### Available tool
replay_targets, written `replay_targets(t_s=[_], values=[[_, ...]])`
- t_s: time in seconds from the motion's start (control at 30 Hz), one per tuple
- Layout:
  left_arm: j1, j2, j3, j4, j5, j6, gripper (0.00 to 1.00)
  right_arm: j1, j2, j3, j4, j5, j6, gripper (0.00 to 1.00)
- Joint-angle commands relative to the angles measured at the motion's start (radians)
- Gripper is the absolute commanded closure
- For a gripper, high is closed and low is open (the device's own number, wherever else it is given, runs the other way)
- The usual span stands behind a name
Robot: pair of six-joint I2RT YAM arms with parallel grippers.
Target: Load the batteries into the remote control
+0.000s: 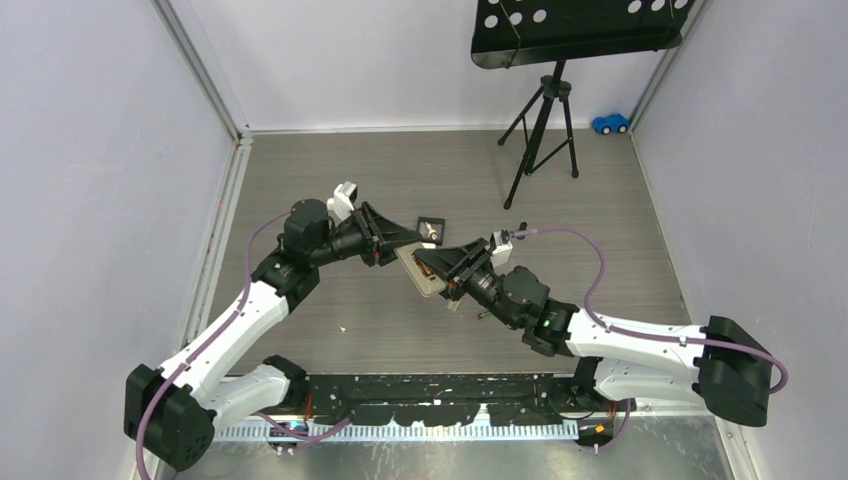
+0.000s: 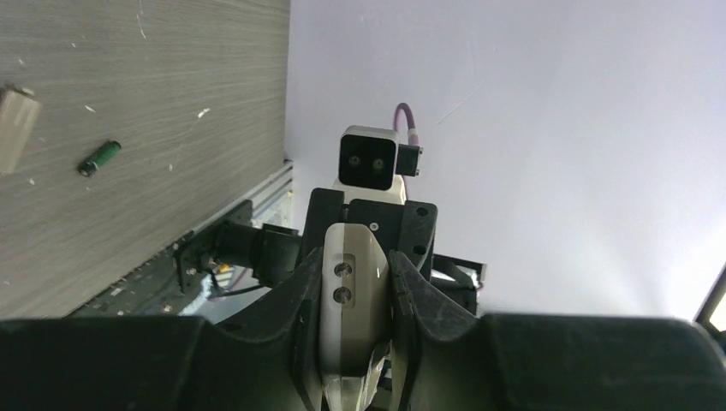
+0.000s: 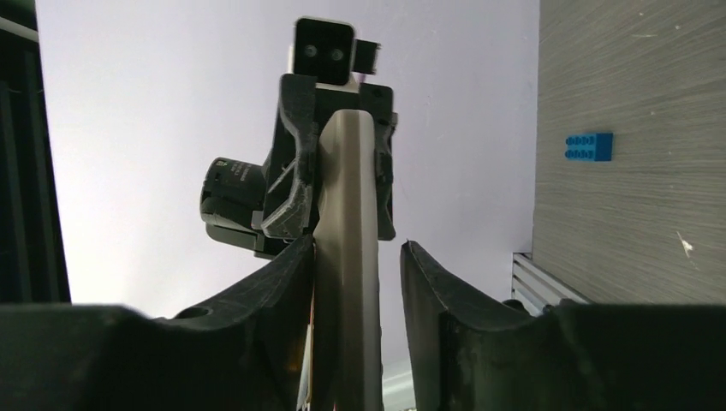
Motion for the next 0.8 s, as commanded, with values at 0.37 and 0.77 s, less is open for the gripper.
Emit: replay_targets(t_s=[0.37,0.77], values=[[0.007,-0.010,0.136,-0.176,0.154,0.576,1.00,-0.018,-0.245,-0.052,-0.088,-0.064,-0.456,0.13],[0.009,0.009,0.157,-0.121,0.323,0.650,1.00,-0.024,-0.219,0.227,-0.592,-0.281,-0.927,0.21]])
